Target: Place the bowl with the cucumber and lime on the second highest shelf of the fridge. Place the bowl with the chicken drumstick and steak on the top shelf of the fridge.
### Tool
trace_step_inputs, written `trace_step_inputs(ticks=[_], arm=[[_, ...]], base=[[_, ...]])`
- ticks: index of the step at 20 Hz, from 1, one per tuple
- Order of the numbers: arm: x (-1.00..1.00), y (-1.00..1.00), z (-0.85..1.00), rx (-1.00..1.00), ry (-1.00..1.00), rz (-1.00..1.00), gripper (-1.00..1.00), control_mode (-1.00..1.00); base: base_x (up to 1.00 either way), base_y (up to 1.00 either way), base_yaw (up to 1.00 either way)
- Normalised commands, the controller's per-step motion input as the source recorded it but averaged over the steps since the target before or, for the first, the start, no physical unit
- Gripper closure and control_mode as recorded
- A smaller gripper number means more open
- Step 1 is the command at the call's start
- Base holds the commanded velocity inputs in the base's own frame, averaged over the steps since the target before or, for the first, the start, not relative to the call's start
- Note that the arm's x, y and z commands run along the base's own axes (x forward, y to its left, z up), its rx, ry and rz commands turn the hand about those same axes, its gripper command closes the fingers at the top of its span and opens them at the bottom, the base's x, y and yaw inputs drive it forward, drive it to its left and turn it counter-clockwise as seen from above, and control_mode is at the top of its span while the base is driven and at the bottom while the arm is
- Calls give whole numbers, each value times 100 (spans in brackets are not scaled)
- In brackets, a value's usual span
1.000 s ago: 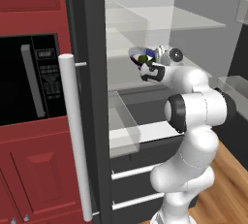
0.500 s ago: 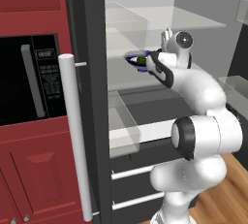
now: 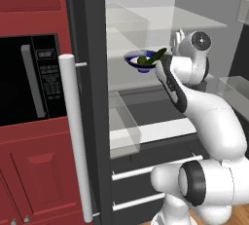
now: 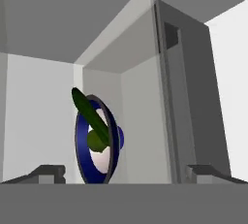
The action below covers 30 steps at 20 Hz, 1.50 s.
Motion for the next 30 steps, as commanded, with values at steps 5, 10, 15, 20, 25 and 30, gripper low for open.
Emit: trace_step_inputs(ticks=[5,10,15,20,25,30], arm=[[-100,0,-2,0,17,0,-100,-100],[-100,2,28,0,13,0,-100,-100],[-87,20,11,-7,4,2,-100,-100],[-20,6,0,-3,-2,0,-100,100],[0,0,0,0,0,0,-100,100],[0,0,0,0,0,0,-100,100]], base=[[0,0,0],[0,0,0],[0,0,0],[-80,3,-31],[-39,9,-88],[-6,1,-95]])
